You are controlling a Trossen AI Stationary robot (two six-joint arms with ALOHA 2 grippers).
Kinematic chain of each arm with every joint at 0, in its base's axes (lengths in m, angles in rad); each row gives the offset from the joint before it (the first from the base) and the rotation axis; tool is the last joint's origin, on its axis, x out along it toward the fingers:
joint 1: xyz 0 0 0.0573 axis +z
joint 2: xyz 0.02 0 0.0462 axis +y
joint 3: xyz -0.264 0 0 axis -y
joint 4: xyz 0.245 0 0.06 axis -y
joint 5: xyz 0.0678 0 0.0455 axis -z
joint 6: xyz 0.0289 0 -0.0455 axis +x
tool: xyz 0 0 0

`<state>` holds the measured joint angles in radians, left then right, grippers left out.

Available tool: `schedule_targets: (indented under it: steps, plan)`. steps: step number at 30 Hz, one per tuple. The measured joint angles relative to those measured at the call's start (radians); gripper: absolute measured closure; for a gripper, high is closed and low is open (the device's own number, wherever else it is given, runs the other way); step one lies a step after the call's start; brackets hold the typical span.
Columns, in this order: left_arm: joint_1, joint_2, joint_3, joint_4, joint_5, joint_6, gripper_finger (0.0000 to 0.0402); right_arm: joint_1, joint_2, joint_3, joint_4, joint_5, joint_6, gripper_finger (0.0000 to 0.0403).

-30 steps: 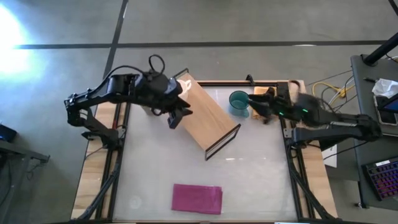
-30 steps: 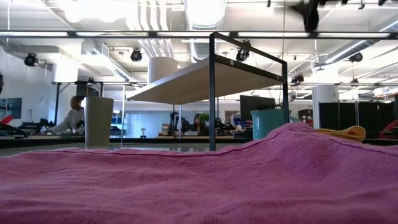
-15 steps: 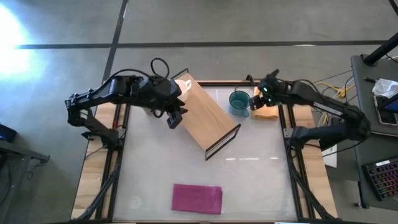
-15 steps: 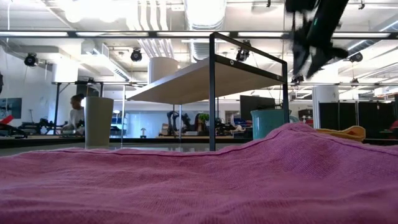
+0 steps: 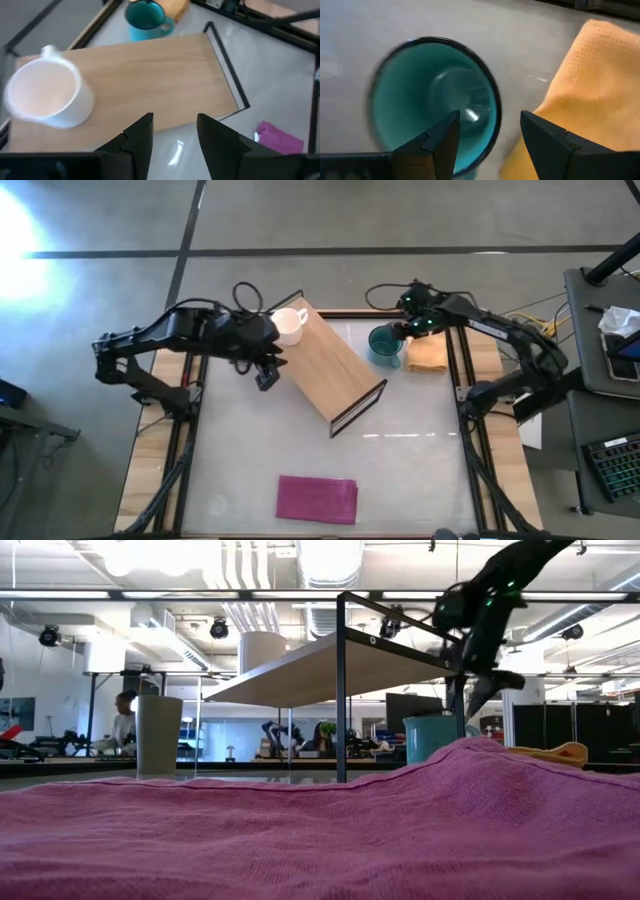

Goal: Stack small to large cups/mugs on shelf
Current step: Put the pine green mug on the shelf

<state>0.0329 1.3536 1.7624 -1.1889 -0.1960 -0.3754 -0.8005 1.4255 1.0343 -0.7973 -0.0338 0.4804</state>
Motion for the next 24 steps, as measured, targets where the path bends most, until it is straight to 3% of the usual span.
schedule_targets:
  steps: [11, 19, 24]
  plan:
    - [0.0, -0.258, -0.26, 0.002, -0.133, -0.175, 0.0265, 0.004, 0.142, 0.07, 0.002, 0.059, -0.062, 0.0202]
    - [0.0, -0.402, -0.426, 0.005, -0.154, -0.262, 0.0265, 0.047, 0.202, 0.199, -0.067, 0.098, -0.323, 0.0202]
    - [0.0, -0.444, -0.461, 0.005, -0.157, -0.298, 0.0265, 0.047, 0.264, 0.239, -0.159, 0.129, -0.328, 0.0202]
